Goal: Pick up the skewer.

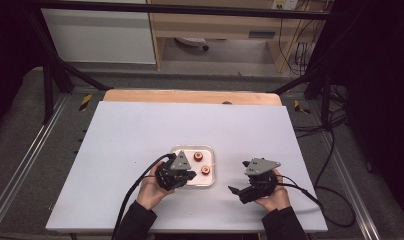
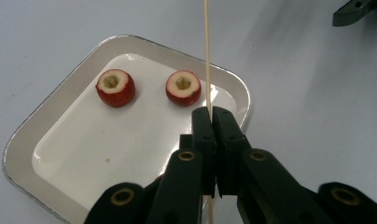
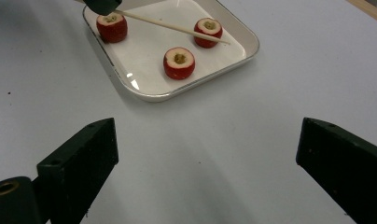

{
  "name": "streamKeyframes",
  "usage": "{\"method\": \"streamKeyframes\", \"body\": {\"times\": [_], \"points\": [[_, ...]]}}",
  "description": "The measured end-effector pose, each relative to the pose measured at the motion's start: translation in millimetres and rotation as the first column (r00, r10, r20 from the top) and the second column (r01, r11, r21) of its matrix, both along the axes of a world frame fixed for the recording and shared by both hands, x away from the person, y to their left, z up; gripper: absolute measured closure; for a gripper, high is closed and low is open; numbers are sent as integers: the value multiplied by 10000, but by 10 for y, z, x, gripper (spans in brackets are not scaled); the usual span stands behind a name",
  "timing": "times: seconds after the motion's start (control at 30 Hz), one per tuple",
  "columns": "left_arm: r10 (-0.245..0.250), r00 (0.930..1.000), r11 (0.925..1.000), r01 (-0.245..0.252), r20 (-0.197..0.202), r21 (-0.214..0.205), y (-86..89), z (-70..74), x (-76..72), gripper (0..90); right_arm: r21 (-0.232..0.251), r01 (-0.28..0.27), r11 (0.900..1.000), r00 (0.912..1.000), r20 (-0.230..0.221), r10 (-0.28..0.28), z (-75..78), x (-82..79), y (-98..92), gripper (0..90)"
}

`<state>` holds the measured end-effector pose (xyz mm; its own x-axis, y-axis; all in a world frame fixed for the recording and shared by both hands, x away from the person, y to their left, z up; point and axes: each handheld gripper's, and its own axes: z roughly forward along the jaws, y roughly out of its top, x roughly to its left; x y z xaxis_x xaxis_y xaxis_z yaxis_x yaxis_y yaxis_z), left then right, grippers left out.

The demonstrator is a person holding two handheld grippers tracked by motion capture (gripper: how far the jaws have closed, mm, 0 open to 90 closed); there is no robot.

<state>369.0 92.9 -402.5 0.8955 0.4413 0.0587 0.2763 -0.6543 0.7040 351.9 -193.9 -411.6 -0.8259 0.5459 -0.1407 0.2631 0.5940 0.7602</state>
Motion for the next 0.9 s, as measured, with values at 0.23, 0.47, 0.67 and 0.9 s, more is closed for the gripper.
{"method": "streamKeyframes", "body": {"times": [0.23, 0.47, 0.67, 0.9], "points": [[-260, 9996, 9987, 256, 90, 440, -169, 29, -89, 884, -1240, -597, 9905, 9952, 698, 687, 71, -29, 149, 109], [-401, 9991, 9973, 394, 115, 623, -285, 56, -136, 884, -1900, -1046, 9762, 9880, 923, 1239, 111, -57, 224, 167], [-602, 9980, 9931, 579, 199, 1024, -421, 61, -171, 884, -2702, -1427, 9522, 9749, 1280, 1824, 120, -80, 302, 253], [-1006, 9947, 9865, 970, 211, 1319, -567, 85, -205, 884, -3882, -2130, 8966, 9465, 1458, 2879, 103, -98, 385, 386]]}}
